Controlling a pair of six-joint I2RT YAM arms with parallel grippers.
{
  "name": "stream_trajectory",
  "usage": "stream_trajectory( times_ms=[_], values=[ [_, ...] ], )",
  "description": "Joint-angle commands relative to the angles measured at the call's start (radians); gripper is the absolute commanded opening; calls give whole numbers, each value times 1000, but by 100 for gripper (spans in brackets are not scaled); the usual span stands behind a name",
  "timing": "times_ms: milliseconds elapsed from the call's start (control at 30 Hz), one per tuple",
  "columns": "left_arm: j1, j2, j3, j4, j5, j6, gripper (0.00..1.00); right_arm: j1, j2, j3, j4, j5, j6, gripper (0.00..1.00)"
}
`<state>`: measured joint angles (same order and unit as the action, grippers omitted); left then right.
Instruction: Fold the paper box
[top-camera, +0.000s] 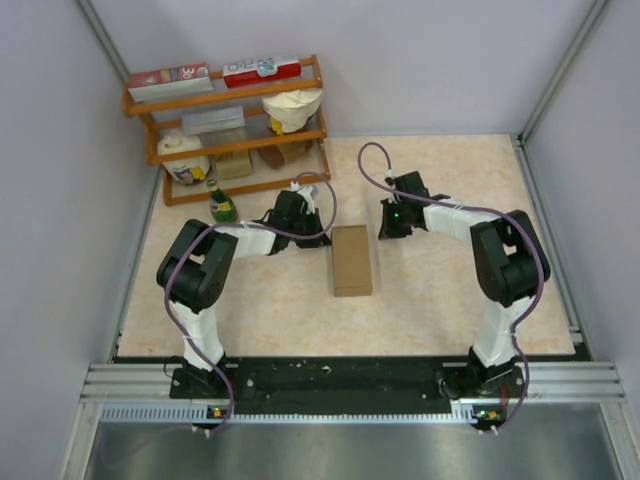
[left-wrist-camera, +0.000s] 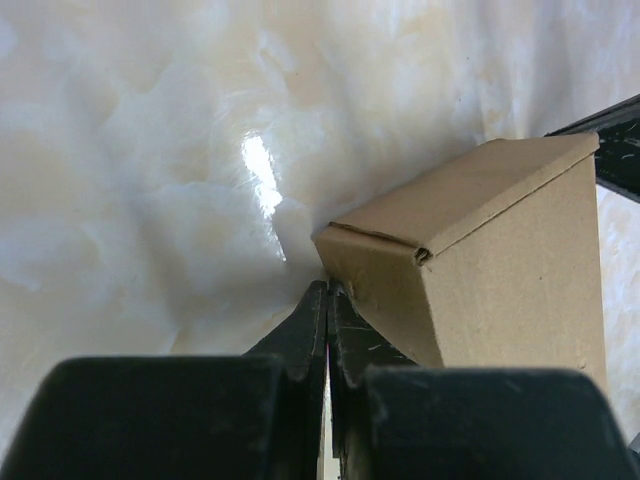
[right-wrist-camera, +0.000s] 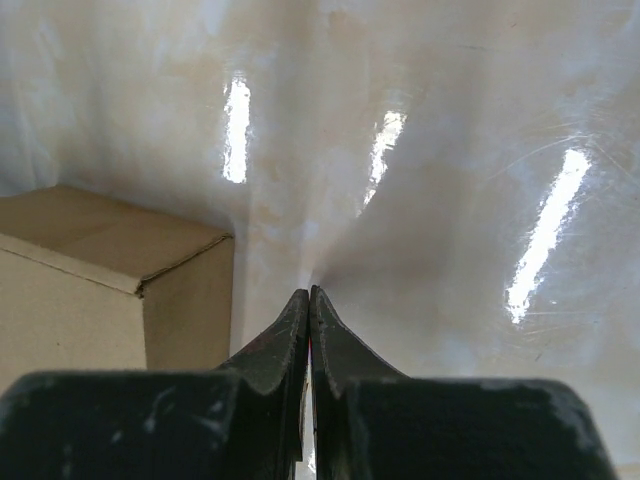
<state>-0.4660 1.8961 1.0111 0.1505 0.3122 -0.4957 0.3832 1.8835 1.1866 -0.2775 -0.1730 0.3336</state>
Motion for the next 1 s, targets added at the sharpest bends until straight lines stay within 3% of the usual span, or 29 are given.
stream_trajectory(
  times_ms=[0, 633, 967],
  values=[
    [3, 37, 17, 14, 19, -1, 0, 11, -1, 18, 14, -60, 13, 0],
    [-48, 55, 14, 31, 31, -9, 0, 140, 46, 74, -6, -36, 94, 0],
    [-65, -37, -58, -126, -143, 14, 0, 102, -38, -1, -37, 55, 91, 0]
  ],
)
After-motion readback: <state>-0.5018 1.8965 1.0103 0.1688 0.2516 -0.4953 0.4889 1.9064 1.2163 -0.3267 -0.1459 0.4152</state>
